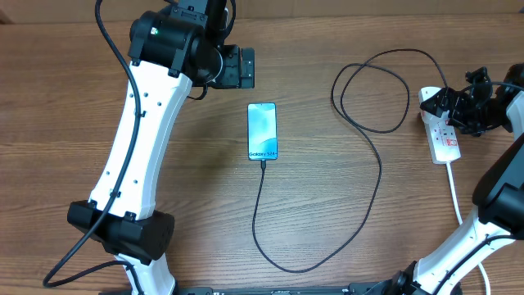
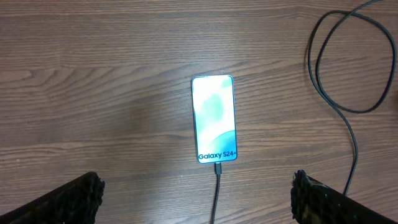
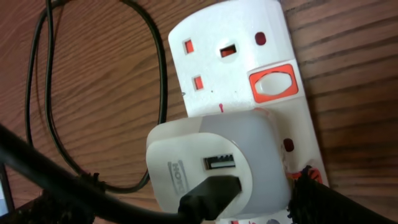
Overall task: Plug charger to phone and switch on socket
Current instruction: 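Lift the right gripper up and away from the power strip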
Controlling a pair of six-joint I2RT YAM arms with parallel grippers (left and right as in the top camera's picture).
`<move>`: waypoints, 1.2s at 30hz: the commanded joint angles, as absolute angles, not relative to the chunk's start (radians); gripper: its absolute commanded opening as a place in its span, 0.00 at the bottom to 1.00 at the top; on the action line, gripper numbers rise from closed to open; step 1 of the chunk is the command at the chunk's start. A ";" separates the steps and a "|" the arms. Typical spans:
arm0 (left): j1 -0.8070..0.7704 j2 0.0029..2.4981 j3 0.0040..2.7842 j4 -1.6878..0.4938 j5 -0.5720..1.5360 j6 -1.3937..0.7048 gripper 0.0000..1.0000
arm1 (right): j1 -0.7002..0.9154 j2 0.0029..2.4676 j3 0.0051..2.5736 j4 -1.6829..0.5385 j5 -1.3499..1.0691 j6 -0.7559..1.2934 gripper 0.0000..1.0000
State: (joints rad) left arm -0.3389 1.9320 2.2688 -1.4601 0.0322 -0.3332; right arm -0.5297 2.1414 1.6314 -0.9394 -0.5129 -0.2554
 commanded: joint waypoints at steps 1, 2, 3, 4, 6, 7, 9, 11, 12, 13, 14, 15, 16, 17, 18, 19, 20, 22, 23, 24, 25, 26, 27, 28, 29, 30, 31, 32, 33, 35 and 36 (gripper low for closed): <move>-0.334 1.937 2.269 -1.462 0.022 -0.317 1.00 | -0.523 2.156 1.596 -0.929 -0.549 -0.236 1.00; -0.334 1.937 2.269 -1.462 0.022 -0.317 1.00 | -0.523 2.156 1.589 -0.923 -0.558 -0.236 1.00; -0.334 1.937 2.269 -1.462 0.022 -0.318 1.00 | -0.523 2.156 1.584 -0.921 -0.568 -0.236 1.00; -0.334 1.937 2.269 -1.462 0.022 -0.317 0.99 | -0.523 2.156 1.580 -0.921 -0.575 -0.236 1.00; -0.334 1.937 2.269 -1.462 0.022 -0.318 1.00 | -0.523 2.156 1.573 -0.920 -0.598 -0.236 1.00; -0.334 1.937 2.269 -1.462 0.022 -0.317 1.00 | -0.522 2.156 1.571 -0.922 -0.605 -0.236 1.00; -0.334 1.937 2.269 -1.462 0.022 -0.317 1.00 | -0.522 2.156 1.571 -0.929 -0.606 -0.236 1.00; -0.334 1.937 2.269 -1.462 0.022 -0.317 1.00 | -0.522 2.156 1.571 -0.938 -0.604 -0.236 1.00; -0.334 1.937 2.269 -1.462 0.022 -0.317 1.00 | -0.522 2.156 1.571 -0.943 -0.604 -0.236 1.00; -0.334 1.937 2.269 -1.462 0.022 -0.317 1.00 | -0.523 2.156 1.571 -0.949 -0.604 -0.236 1.00; -0.334 1.937 2.269 -1.462 0.022 -0.317 1.00 | -0.523 2.156 1.571 -0.950 -0.604 -0.236 1.00; -0.334 1.937 2.269 -1.462 0.022 -0.317 1.00 | -0.523 2.156 1.571 -0.950 -0.604 -0.236 1.00; -0.334 1.937 2.269 -1.462 0.022 -0.317 1.00 | -0.523 2.156 1.571 -0.950 -0.604 -0.236 1.00; -0.334 1.937 2.269 -1.462 0.022 -0.317 1.00 | -0.522 2.156 1.571 -0.952 -0.604 -0.236 1.00; -0.334 1.937 2.269 -1.462 0.022 -0.317 1.00 | -0.522 2.156 1.571 -0.953 -0.604 -0.236 1.00; -0.334 1.937 2.269 -1.462 0.022 -0.317 1.00 | -0.522 2.156 1.571 -0.954 -0.604 -0.236 1.00; -0.334 1.937 2.269 -1.462 0.022 -0.317 1.00 | -0.522 2.156 1.571 -0.956 -0.604 -0.236 1.00; -0.334 1.937 2.269 -1.462 0.022 -0.318 1.00 | -0.522 2.156 1.570 -0.957 -0.604 -0.236 1.00; -0.334 1.937 2.269 -1.462 0.022 -0.317 1.00 | -0.522 2.156 1.570 -0.958 -0.604 -0.237 1.00; -0.334 1.937 2.269 -1.462 0.022 -0.318 1.00 | -0.522 2.156 1.570 -0.958 -0.604 -0.238 1.00; -0.334 1.937 2.269 -1.462 0.022 -0.318 1.00 | -0.522 2.156 1.570 -0.961 -0.604 -0.240 1.00; -0.334 1.937 2.269 -1.462 0.022 -0.317 1.00 | -0.522 2.156 1.570 -0.964 -0.604 -0.241 1.00; -0.334 1.937 2.269 -1.462 0.022 -0.317 1.00 | -0.522 2.156 1.570 -0.968 -0.604 -0.241 1.00; -0.334 1.937 2.269 -1.462 0.022 -0.318 1.00 | -0.522 2.156 1.570 -0.970 -0.604 -0.241 1.00; -0.334 1.937 2.269 -1.462 0.022 -0.317 1.00 | -0.522 2.156 1.570 -0.972 -0.604 -0.244 1.00; -0.334 1.937 2.269 -1.462 0.022 -0.317 1.00 | -0.522 2.156 1.570 -0.972 -0.604 -0.244 1.00; -0.334 1.937 2.269 -1.462 0.022 -0.318 1.00 | -0.522 2.156 1.570 -0.971 -0.604 -0.244 1.00; -0.334 1.937 2.269 -1.462 0.022 -0.317 1.00 | -0.522 2.156 1.570 -0.970 -0.603 -0.244 1.00; -0.334 1.937 2.269 -1.462 0.022 -0.317 1.00 | -0.522 2.156 1.570 -0.967 -0.597 -0.243 1.00; -0.334 1.937 2.269 -1.462 0.022 -0.317 1.00 | -0.523 2.156 1.570 -0.955 -0.567 -0.227 1.00; -0.334 1.937 2.269 -1.462 0.022 -0.317 1.00 | -0.526 2.156 1.571 -0.950 -0.552 -0.212 1.00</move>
